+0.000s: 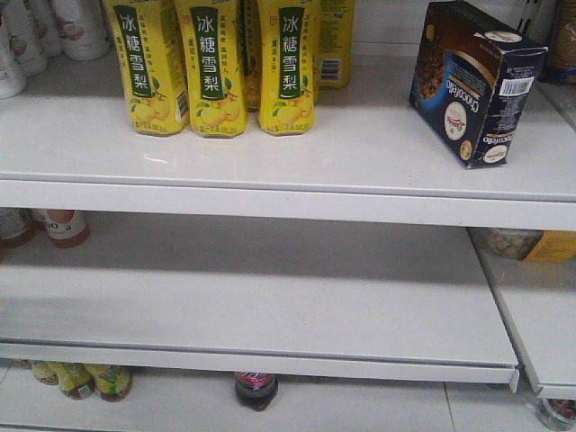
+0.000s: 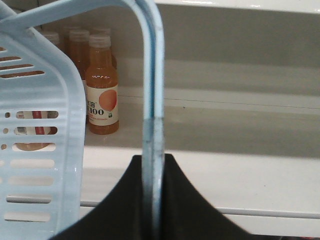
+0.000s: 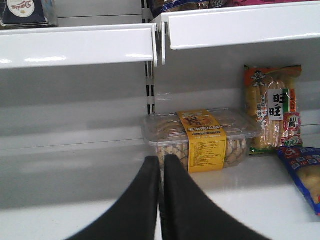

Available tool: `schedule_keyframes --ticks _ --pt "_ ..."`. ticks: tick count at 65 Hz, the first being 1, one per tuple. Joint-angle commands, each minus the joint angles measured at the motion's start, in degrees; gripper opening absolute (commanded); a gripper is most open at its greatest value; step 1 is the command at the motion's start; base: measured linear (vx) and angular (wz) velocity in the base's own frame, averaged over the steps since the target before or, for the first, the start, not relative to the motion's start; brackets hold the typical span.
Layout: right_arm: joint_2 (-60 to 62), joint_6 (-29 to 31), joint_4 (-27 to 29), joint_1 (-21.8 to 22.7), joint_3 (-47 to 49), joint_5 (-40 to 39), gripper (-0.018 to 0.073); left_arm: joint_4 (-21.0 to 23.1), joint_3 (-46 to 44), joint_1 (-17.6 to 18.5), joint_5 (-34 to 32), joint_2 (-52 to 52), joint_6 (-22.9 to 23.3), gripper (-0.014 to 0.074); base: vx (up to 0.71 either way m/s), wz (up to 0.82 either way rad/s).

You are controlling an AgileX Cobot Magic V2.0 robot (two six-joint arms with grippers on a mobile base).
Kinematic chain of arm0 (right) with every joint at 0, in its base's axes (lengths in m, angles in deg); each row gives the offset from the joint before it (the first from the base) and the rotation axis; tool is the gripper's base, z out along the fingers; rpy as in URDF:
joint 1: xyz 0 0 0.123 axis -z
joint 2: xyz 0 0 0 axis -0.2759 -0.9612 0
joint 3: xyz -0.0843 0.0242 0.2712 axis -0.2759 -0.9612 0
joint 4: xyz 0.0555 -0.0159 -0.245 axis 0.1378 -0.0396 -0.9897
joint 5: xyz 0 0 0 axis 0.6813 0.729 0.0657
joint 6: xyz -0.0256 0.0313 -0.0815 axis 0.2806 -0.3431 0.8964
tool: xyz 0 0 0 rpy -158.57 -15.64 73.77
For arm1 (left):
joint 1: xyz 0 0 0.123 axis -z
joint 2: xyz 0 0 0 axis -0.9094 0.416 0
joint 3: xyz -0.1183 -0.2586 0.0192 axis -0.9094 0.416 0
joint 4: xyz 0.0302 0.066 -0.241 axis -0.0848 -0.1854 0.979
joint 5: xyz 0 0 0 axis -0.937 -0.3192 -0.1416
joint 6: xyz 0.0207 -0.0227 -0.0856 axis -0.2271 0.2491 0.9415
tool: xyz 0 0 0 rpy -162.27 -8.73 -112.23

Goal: Left arm holds basket, right arm returns cookies

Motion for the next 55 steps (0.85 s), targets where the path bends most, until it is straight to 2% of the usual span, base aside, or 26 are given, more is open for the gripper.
schedule_keyframes --ticks 1,55 --pt "0.37 0.34 -0.30 0.35 -1.05 -3.91 -0.0006 -0.32 -1.40 0.42 -6.15 -1.02 -1.28 -0.0003 0.00 0.00" --pt "0.37 0.34 -0.30 0.35 -1.05 -3.91 -0.0006 -0.32 -1.40 0.42 -6.15 -1.02 -1.28 -0.0003 0.00 0.00"
